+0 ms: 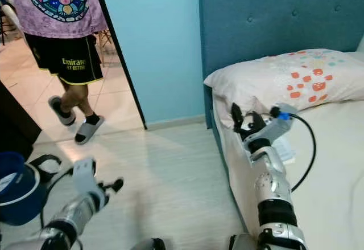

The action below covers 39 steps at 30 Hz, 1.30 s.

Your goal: Clean up the room

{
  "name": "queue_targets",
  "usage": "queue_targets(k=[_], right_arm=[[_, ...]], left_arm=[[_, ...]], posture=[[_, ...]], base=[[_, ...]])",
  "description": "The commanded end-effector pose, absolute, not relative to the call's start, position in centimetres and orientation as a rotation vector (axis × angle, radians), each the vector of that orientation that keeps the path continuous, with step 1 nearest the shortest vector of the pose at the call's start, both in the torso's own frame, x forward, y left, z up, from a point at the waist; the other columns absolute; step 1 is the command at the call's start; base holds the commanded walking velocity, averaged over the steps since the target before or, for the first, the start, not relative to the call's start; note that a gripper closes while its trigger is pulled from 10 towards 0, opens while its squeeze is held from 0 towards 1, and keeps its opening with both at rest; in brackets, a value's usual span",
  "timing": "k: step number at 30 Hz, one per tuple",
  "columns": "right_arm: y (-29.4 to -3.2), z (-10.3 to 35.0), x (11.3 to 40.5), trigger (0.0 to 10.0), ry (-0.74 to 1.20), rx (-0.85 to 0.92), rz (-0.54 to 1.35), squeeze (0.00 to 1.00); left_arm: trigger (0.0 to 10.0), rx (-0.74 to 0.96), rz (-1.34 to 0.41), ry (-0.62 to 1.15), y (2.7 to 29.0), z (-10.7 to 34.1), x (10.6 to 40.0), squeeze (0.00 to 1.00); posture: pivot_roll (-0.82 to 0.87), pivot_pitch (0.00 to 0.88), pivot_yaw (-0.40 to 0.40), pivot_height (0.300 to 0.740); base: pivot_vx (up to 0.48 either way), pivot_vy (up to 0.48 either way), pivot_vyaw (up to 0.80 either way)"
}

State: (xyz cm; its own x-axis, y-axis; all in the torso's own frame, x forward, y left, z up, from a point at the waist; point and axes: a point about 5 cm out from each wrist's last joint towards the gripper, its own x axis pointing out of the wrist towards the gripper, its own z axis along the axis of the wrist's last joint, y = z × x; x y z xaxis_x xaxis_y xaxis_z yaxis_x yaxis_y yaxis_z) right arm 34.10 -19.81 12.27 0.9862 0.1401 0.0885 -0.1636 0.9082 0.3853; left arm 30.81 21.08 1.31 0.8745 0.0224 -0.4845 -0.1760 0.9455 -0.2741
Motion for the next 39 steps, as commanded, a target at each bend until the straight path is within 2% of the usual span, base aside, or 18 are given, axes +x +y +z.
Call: queue_targets(k=[1, 5, 12, 16, 23, 28, 33, 36, 39], right_arm=[[-19.2, 11.8, 34.0, 10.0, -0.036, 0.372, 0.182, 0.0], [-17.9, 10.2, 33.7, 10.0, 0.058, 0.276, 0.237, 0.0], [-16.2, 7.8, 32.9, 10.0, 0.2, 0.142, 0.328, 0.0], [-15.4, 5.6, 32.6, 10.0, 0.317, 0.064, 0.356, 0.0], [-15.4, 4.6, 32.3, 10.0, 0.359, 0.07, 0.347, 0.0], [-15.7, 3.4, 31.8, 10.0, 0.402, 0.114, 0.278, 0.0], [-15.3, 2.5, 31.3, 10.0, 0.433, 0.117, 0.268, 0.0], [-15.1, 1.4, 30.7, 10.0, 0.475, 0.105, 0.254, 0.0], [-15.4, 1.4, 30.7, 10.0, 0.478, 0.103, 0.24, 0.0]], left_arm=[[10.0, -0.321, 0.129, 0.518, 21.4, 0.7, 30.2, 0.0], [10.0, -0.326, 0.116, 0.523, 20.3, 0.5, 30.3, 0.0], [10.0, -0.361, 0.124, 0.575, 18.9, -1.0, 29.0, 0.0], [10.0, -0.239, -0.004, 0.643, 16.6, -2.3, 27.8, 0.0], [10.0, -0.256, 0.006, 0.652, 16.3, -2.7, 27.4, 0.0], [10.0, -0.196, 0.031, 0.744, 17.2, -4.5, 25.1, 0.0], [10.0, -0.144, 0.052, 0.818, 18.0, -5.7, 23.4, 0.0], [10.0, -0.111, 0.075, 0.904, 18.8, -7.0, 21.1, 0.0], [10.0, -0.104, 0.075, 0.927, 18.8, -7.4, 20.5, 0.0]], posture=[[-0.03, 0.0, 0.061, 0.639], [-0.03, 0.0, 0.029, 0.653], [0.0, 0.0, -0.078, 0.677], [0.04, 0.0, -0.127, 0.696], [0.06, 0.0, -0.125, 0.715], [0.05, 0.0, -0.11, 0.739], [0.05, 0.0, -0.09, 0.74], [0.05, 0.0, -0.09, 0.74], [0.04, 0.0, -0.072, 0.74]], base=[[0.0, 0.0, 0.0], [0.0, 0.0, 0.0], [0.0, 0.0, 0.0], [0.0, 0.0, 0.0], [0.0, 0.0, 0.0], [0.0, 0.0, 0.0], [0.0, 0.0, 0.0], [0.0, 0.0, 0.0], [0.0, 0.0, 0.0]])
